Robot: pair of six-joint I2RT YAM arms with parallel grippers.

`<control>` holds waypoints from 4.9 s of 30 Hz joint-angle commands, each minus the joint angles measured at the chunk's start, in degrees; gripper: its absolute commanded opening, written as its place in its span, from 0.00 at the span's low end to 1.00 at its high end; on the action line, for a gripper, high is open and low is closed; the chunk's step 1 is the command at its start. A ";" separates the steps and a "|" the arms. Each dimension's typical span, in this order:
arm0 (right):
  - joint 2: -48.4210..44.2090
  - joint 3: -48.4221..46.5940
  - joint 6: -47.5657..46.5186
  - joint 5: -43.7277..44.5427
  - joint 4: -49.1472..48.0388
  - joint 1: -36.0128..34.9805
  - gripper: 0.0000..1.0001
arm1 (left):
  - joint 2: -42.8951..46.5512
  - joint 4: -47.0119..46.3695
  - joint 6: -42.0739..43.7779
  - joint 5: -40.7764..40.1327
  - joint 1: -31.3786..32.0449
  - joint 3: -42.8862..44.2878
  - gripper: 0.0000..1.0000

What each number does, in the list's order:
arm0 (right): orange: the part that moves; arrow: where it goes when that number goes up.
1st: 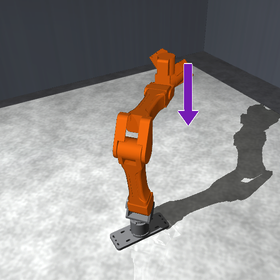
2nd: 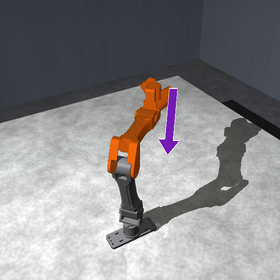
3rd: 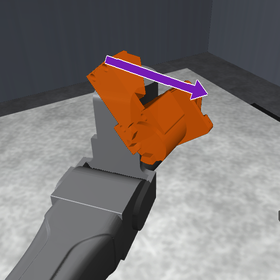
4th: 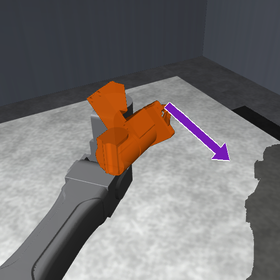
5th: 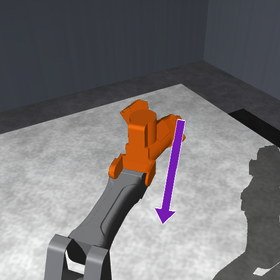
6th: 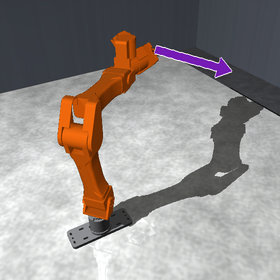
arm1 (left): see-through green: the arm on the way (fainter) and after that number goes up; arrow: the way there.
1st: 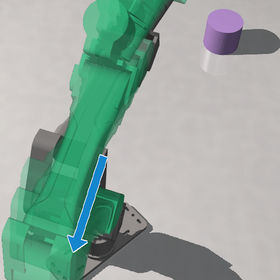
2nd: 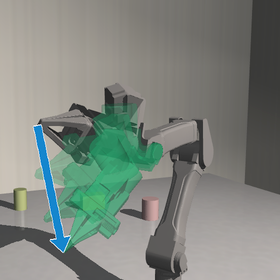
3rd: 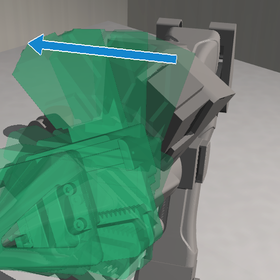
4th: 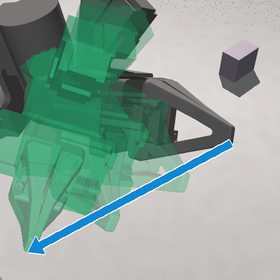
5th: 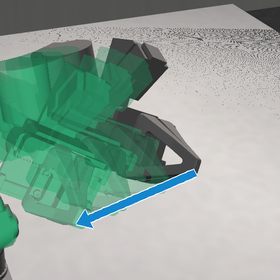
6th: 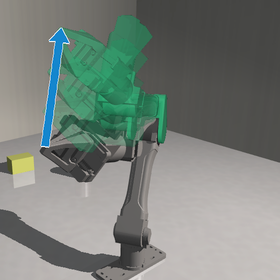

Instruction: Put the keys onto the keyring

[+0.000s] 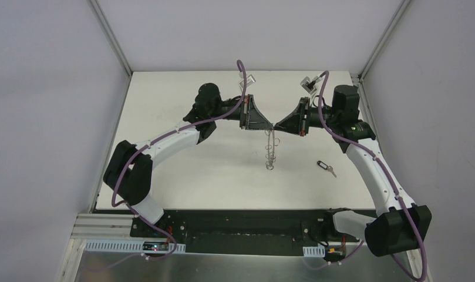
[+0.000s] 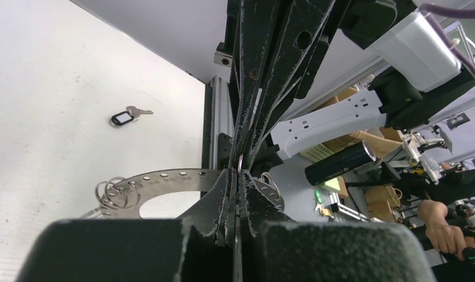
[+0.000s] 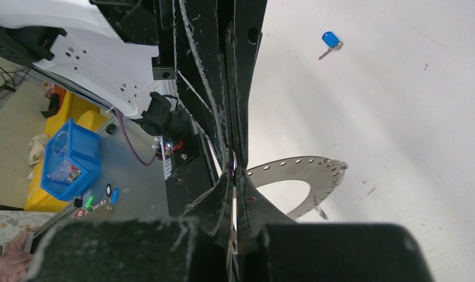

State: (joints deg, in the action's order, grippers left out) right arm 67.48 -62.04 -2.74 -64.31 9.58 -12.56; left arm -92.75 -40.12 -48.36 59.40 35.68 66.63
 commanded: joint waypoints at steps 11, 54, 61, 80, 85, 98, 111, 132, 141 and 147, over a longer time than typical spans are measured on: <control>4.30 -17.08 -31.56 11.68 33.21 -6.57 0.00 | 4.36 48.56 40.62 -3.44 0.53 16.55 0.36; 7.27 -18.27 -29.48 12.83 33.54 -10.83 0.00 | -1.01 53.76 46.51 3.96 3.52 20.11 0.00; 4.24 -14.53 -23.80 12.16 26.73 -8.59 0.22 | 0.97 38.53 33.46 1.88 3.05 14.70 0.00; -4.55 1.50 0.70 -4.68 1.09 4.44 0.35 | 0.99 -6.29 -2.49 -0.50 1.85 -0.25 0.00; -4.30 2.54 2.56 -7.22 -2.18 4.56 0.32 | 1.10 -5.97 -2.07 -0.60 1.85 -0.23 0.00; -2.91 6.13 12.75 -10.30 -13.92 4.55 0.16 | 0.46 -5.50 -1.44 -1.13 1.94 0.67 0.00; -1.78 2.26 4.10 -7.19 -5.55 4.23 0.00 | 0.14 -4.68 1.07 0.57 2.24 1.25 0.00; 5.54 -20.58 -33.21 12.92 40.32 -7.70 0.00 | 3.71 50.91 49.35 1.62 2.11 17.21 0.38; 8.89 -24.35 -33.39 14.51 44.21 -11.01 0.00 | 1.87 55.22 54.10 2.20 2.58 20.75 0.36; 10.01 -24.36 -33.06 14.06 44.11 -11.48 0.00 | 1.09 55.32 54.39 3.26 3.23 21.02 0.27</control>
State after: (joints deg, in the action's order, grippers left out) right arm 77.32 -83.70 -35.05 -49.67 53.08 -23.64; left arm -91.64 14.52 3.75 60.03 38.04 85.47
